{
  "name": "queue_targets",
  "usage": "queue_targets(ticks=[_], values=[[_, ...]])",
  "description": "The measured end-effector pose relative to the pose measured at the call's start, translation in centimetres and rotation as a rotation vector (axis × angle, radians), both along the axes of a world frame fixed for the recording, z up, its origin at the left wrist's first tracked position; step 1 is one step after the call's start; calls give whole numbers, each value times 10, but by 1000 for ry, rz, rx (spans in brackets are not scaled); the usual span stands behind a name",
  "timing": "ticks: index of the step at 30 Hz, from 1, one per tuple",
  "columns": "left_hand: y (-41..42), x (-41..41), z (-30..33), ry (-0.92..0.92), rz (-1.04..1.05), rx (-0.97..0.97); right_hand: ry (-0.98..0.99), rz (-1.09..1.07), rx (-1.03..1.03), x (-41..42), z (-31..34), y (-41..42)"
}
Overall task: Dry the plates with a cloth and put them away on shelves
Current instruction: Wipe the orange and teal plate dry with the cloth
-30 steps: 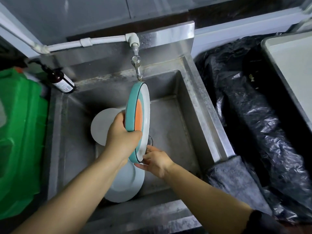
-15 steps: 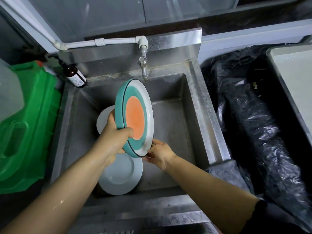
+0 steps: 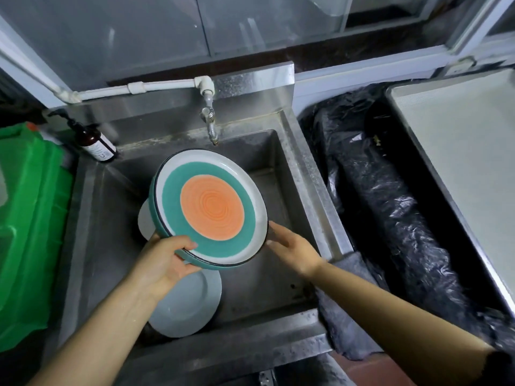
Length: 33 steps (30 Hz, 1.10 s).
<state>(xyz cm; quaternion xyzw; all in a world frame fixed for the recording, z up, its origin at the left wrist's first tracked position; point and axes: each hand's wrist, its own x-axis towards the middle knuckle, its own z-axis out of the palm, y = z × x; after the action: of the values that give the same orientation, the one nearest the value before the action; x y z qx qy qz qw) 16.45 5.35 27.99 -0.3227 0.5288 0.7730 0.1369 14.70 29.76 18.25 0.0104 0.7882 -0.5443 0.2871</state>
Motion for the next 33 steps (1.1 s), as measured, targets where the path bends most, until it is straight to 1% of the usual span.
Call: queue_targets(ticks=[2,3,4,5,7,9,12,14,16,19,22,23,25,27,29,31,33], values=[[0,4,-3,10,-20,45,183,140,473,21,-3,28],[-1,5,-5,20,-39,50,249,173,678,36,-6,41],[0,6,-5,36,-63,52,300,176,828,53,-10,52],[-1,7,-5,51,-89,54,327,166,933,71,-15,62],[0,8,-4,66,-143,59,291,179,1064,107,-26,79],[-1,7,-4,84,-188,69,221,175,1148,140,-38,88],[-4,7,-4,96,-236,91,160,151,1204,169,-52,88],[-6,6,-3,104,-246,109,119,127,1178,169,-53,86],[-8,4,0,121,-275,123,96,57,1160,164,-54,91],[-11,4,5,136,-309,149,77,-2,1175,155,-51,98],[-13,3,9,143,-345,152,85,8,1185,146,-42,103],[-14,2,11,154,-354,144,82,-27,1170,142,-36,105],[-17,0,14,181,-357,122,121,-194,1091,131,-22,106],[-18,-1,20,195,-352,110,187,-440,888,122,-5,101],[-17,-2,27,208,-351,105,182,-680,586,109,25,86],[-15,-3,34,222,-343,95,71,-874,166,91,58,66],[-13,-5,42,238,-330,94,-73,-966,-283,75,84,45]])
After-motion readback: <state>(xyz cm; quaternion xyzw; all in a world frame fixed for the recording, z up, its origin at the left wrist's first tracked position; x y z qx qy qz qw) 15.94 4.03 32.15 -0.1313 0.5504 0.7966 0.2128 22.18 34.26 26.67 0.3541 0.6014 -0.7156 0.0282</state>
